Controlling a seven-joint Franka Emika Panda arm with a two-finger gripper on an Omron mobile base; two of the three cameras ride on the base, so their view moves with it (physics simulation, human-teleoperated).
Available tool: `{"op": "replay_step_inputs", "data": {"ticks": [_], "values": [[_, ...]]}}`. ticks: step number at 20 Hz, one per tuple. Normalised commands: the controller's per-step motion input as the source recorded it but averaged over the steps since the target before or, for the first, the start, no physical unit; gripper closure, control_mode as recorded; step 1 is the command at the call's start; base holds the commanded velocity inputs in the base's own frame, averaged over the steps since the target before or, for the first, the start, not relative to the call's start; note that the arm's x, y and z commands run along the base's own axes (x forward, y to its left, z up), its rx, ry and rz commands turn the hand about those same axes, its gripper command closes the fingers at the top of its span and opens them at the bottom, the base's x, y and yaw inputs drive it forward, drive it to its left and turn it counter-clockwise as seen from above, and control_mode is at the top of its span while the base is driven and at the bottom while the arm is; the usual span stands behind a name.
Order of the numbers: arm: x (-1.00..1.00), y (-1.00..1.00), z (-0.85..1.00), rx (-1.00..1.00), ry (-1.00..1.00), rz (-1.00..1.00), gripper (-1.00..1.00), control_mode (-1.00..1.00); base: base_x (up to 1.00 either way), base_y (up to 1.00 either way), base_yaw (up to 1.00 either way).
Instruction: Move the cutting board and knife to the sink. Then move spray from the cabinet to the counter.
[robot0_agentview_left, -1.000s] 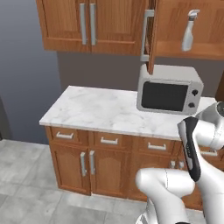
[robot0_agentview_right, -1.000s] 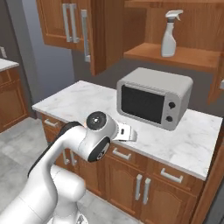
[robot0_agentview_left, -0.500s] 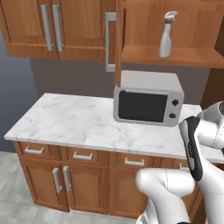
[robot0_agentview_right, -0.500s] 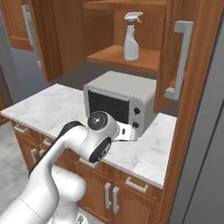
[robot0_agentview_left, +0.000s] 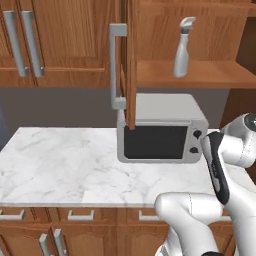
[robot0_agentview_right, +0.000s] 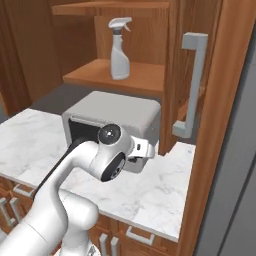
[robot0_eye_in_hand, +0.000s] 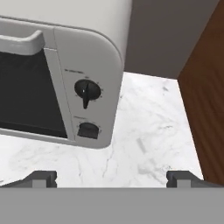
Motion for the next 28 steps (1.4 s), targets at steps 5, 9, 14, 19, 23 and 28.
{"op": "replay_step_inputs", "data": {"ticks": [5,9,14,19,23,28], "values": [[0.0,0.0,0.0,0.0,0.0,0.0,-1.0,1.0,0.72,0.27,-0.4],[0.0,0.0,0.0,0.0,0.0,0.0,-1.0,1.0,0.71,0.17,-0.26],[0.0,0.0,0.0,0.0,0.0,0.0,-1.0,1.0,0.37,0.0,-0.01],[0.0,0.0,0.0,0.0,0.0,0.0,-1.0,1.0,0.44,0.0,0.07],[0.0,0.0,0.0,0.0,0.0,0.0,-1.0,1.0,0.92,0.06,0.14],[0.0,0.0,0.0,0.0,0.0,0.0,-1.0,1.0,0.7,0.03,0.17]]}}
